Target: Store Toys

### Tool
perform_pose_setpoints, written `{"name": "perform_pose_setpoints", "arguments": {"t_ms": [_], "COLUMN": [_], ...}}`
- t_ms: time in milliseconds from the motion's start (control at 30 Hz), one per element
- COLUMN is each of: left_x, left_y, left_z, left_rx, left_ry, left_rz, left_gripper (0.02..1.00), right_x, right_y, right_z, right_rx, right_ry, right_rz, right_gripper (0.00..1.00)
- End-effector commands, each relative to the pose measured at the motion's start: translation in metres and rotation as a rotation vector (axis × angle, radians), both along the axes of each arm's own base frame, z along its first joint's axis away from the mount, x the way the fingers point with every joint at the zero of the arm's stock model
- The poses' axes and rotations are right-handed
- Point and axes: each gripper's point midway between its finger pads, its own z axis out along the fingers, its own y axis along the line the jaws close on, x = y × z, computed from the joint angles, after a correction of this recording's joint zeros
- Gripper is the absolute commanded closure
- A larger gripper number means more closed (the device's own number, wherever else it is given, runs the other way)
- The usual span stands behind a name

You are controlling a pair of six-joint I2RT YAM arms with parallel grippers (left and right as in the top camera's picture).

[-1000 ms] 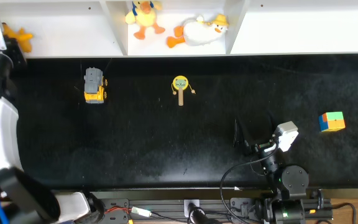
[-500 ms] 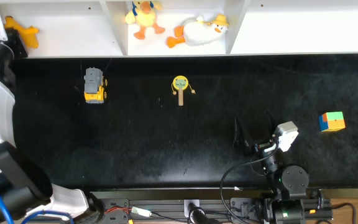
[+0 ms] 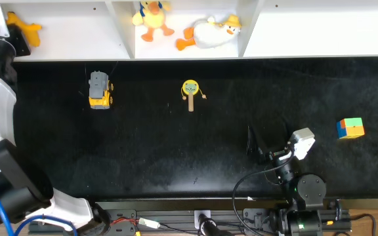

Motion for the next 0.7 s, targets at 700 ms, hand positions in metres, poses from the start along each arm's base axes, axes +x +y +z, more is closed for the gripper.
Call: {"name": "perform_pose_setpoints", "arguments": {"t_ms": [700], "left_x": [0.012], "left_y": [-0.0058], "left_z": [0.0017], "left_rx": [-0.001], "left_ry": [-0.029], "left_rz": [-0.012], "left_gripper": [0.02], "right_x": [0.0002], "right_y": [0.0006], "right_z": [-0.0033], "right_rx": [-0.002], "right_ry": [-0.001], "right_rz": [0.0], "right_gripper": [0.005]}}
